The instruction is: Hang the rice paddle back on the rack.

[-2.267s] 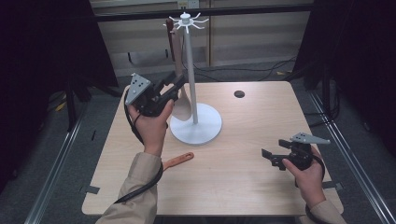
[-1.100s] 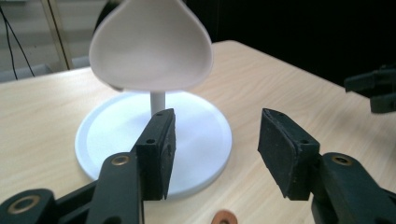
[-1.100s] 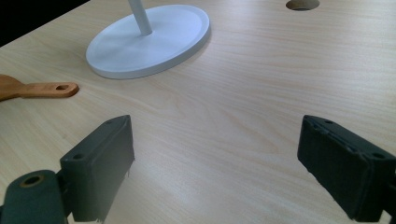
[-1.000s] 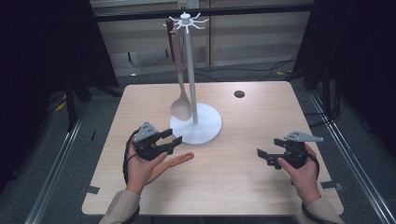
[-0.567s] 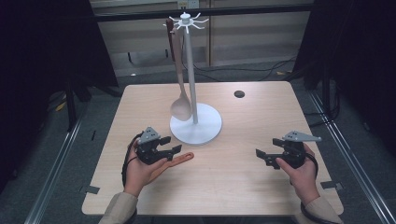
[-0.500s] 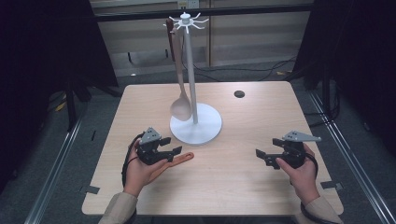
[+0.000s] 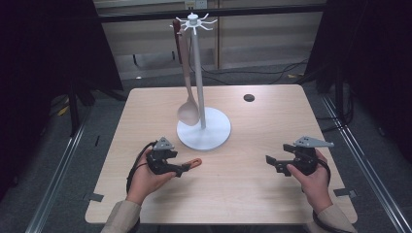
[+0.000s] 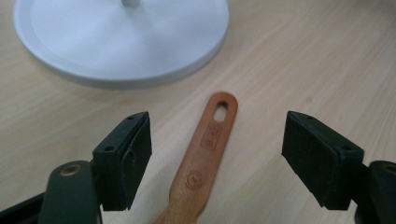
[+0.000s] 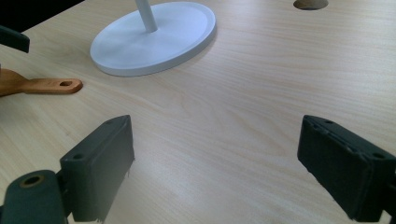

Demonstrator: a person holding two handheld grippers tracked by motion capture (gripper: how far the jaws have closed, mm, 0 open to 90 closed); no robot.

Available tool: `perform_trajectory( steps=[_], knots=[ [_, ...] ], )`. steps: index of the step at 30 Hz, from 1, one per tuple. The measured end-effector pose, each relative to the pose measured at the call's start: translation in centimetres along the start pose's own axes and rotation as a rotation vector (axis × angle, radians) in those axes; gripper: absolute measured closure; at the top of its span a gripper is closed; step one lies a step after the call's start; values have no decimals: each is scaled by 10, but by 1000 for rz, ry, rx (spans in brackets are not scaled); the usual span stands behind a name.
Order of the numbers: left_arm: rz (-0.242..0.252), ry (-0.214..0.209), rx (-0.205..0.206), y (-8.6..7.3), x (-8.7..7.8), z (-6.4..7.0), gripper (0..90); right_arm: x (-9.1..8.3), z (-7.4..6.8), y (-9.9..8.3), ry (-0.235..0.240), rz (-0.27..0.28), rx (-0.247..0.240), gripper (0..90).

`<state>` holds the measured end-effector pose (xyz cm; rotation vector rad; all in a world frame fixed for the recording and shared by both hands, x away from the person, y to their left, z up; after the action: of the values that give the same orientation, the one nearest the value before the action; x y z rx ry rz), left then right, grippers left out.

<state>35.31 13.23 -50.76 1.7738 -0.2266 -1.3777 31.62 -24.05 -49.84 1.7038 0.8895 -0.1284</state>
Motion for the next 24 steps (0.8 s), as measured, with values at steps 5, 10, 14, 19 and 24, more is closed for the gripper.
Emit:
perform_trajectory(
  steps=[5,10,14,19,24],
  knots=[
    [-89,-6,33,-10,8,1,271,0,0,-1,2,-2,0,100],
    [-115,-37,32,-13,12,0,386,1,0,0,2,-1,0,100],
    [-130,-49,20,-16,15,-3,457,0,1,-1,1,-4,1,100],
    [-149,-63,15,-17,18,-6,527,-1,2,-1,-3,-2,4,100],
    [-157,-66,6,-18,21,-7,542,-3,3,-2,-7,1,7,100]
  ],
)
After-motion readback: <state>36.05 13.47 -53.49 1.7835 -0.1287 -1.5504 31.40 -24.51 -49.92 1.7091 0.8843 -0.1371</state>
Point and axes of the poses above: each handheld gripper's, and its own axes: x roughly forward along the jaws, y roughly out of its top, z roughly to its right, the point moved 6 cm from there along x, roughly forward along the jaws, and after that the axes turned 11 degrees about x, right-handed, at the moved point
